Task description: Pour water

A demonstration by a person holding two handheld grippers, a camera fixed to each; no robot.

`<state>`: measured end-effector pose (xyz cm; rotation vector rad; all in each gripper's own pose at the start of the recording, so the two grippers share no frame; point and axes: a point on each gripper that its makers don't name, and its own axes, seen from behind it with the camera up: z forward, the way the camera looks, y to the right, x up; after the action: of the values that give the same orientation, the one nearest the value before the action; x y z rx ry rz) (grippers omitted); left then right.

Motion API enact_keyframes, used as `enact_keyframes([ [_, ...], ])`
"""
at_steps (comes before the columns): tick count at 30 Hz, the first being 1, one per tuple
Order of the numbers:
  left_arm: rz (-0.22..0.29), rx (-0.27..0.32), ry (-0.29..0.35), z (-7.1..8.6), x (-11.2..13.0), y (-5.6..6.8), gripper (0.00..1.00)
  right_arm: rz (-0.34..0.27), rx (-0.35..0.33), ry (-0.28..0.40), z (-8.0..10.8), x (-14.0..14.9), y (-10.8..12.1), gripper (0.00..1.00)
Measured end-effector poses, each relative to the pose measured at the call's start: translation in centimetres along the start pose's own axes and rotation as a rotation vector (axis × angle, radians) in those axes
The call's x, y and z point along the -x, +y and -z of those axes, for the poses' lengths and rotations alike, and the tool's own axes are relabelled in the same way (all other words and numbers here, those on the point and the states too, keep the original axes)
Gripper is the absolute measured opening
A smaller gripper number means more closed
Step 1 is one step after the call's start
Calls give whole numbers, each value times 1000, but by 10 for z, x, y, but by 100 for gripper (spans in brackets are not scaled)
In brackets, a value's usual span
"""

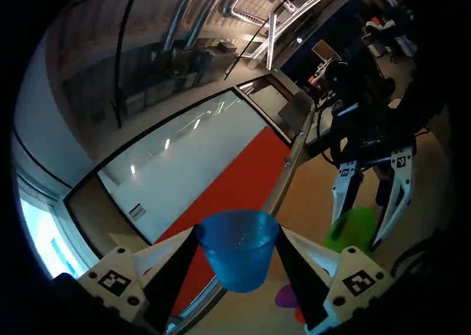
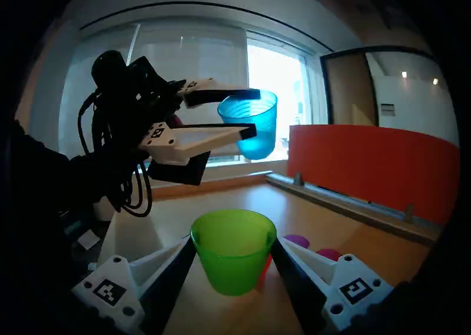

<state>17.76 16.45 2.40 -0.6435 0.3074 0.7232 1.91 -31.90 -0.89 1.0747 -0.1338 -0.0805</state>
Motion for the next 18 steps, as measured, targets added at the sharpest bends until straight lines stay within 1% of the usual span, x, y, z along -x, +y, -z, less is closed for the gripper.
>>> enact_keyframes([
  [5, -32, 0, 5, -1, -5, 3, 89, 0, 0, 0, -1, 0, 0, 90],
  [9, -60, 0, 5, -1, -8, 2, 89, -2, 2, 2, -1, -1, 1, 90],
  [18, -136, -4, 18, -4, -17, 3, 89, -6, 6, 6, -1, -2, 3, 90],
])
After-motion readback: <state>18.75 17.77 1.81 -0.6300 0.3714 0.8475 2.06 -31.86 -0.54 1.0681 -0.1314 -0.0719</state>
